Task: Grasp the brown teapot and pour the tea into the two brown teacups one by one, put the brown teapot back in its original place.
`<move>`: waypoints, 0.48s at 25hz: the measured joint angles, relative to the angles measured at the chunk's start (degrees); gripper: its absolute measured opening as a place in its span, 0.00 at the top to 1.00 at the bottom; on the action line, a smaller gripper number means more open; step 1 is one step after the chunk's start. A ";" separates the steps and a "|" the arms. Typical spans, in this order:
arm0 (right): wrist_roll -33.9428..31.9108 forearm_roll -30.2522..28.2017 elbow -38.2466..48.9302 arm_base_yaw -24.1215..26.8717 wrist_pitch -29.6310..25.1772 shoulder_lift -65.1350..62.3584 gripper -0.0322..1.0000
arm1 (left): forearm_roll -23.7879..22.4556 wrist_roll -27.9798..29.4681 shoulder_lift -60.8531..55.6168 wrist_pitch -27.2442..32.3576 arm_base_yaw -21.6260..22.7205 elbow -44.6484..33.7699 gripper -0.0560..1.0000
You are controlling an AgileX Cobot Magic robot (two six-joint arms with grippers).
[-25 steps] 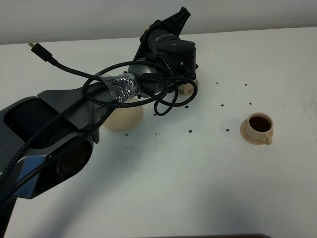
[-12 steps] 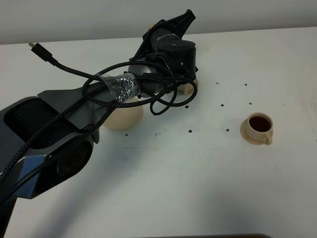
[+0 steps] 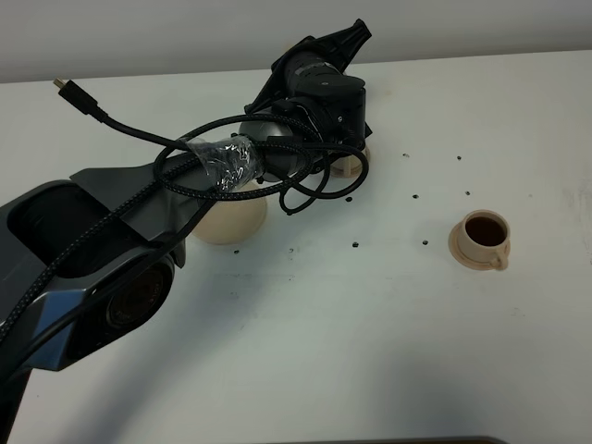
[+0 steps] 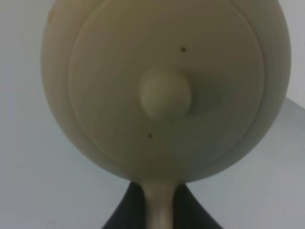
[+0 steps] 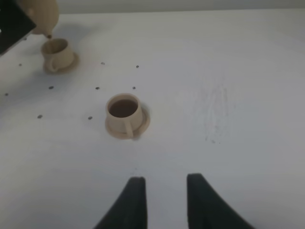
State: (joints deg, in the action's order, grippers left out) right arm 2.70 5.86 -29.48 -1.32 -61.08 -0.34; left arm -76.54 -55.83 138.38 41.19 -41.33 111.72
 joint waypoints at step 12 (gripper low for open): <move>0.00 0.00 0.00 0.00 0.00 0.00 0.77 | -2.71 0.00 0.00 -1.22 0.00 0.00 0.82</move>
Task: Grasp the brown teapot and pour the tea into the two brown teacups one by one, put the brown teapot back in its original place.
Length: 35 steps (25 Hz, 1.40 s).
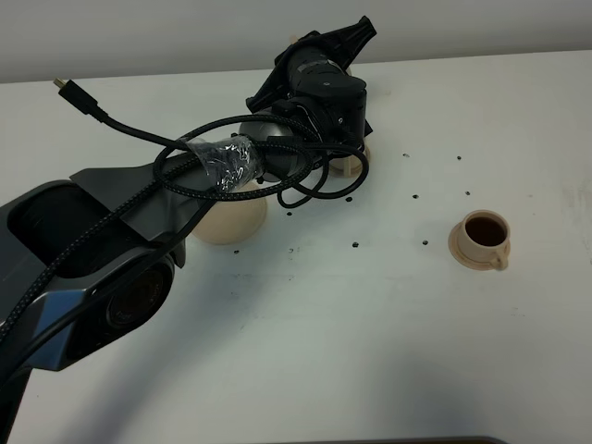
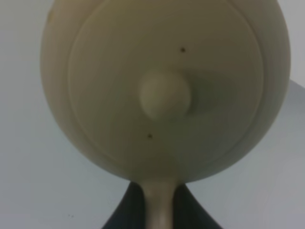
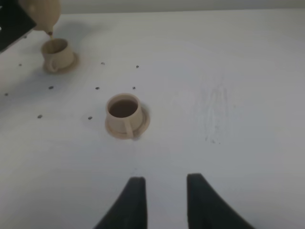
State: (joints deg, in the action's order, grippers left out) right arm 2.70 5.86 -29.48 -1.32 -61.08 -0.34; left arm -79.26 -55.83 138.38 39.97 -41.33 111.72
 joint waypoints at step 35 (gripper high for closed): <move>0.00 0.00 0.00 0.00 0.00 0.00 0.77 | -3.04 -7.41 0.00 -3.46 0.00 0.00 0.82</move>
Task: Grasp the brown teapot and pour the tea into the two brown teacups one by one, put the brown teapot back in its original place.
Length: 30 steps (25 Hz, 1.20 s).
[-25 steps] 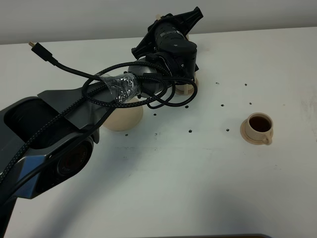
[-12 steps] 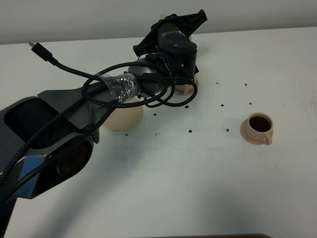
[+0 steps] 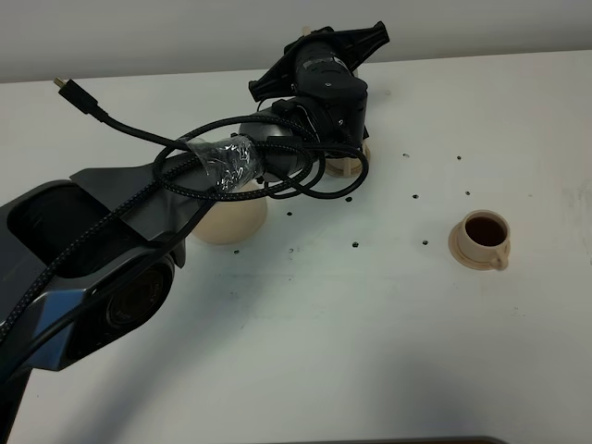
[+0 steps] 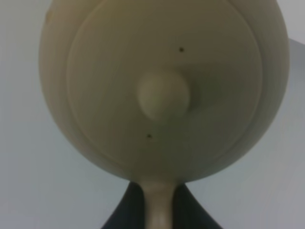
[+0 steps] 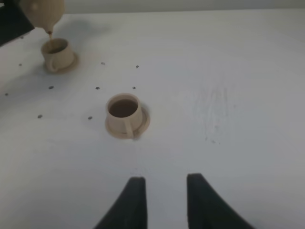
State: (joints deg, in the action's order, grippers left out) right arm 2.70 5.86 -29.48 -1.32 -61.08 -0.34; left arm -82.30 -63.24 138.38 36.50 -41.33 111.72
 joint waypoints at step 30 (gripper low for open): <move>0.00 0.00 0.00 0.00 0.00 0.00 0.77 | 2.84 -1.35 0.00 -1.27 0.00 0.00 0.82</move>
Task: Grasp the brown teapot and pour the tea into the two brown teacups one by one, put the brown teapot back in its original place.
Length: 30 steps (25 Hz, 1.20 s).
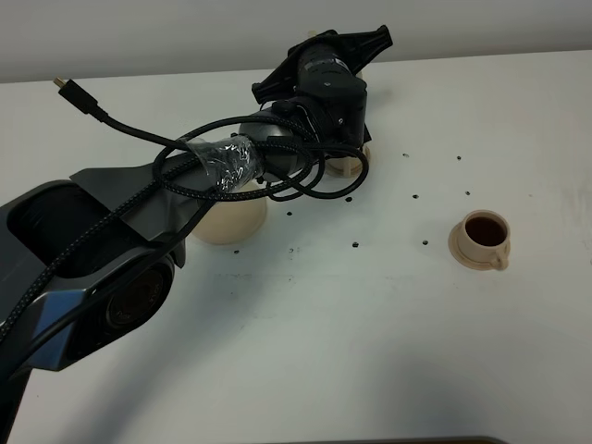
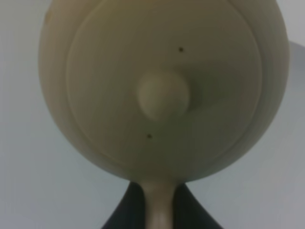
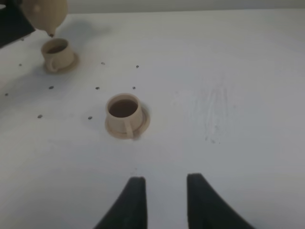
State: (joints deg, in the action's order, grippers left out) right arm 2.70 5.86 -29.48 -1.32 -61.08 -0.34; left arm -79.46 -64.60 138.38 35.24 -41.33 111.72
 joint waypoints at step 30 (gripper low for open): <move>0.00 0.00 0.00 0.00 0.00 0.00 0.77 | 45.74 30.86 -10.36 30.64 0.06 0.00 0.83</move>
State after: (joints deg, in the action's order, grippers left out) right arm 2.70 5.86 -29.48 -1.32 -61.08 -0.34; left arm -33.71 -33.73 128.02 65.88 -41.27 111.72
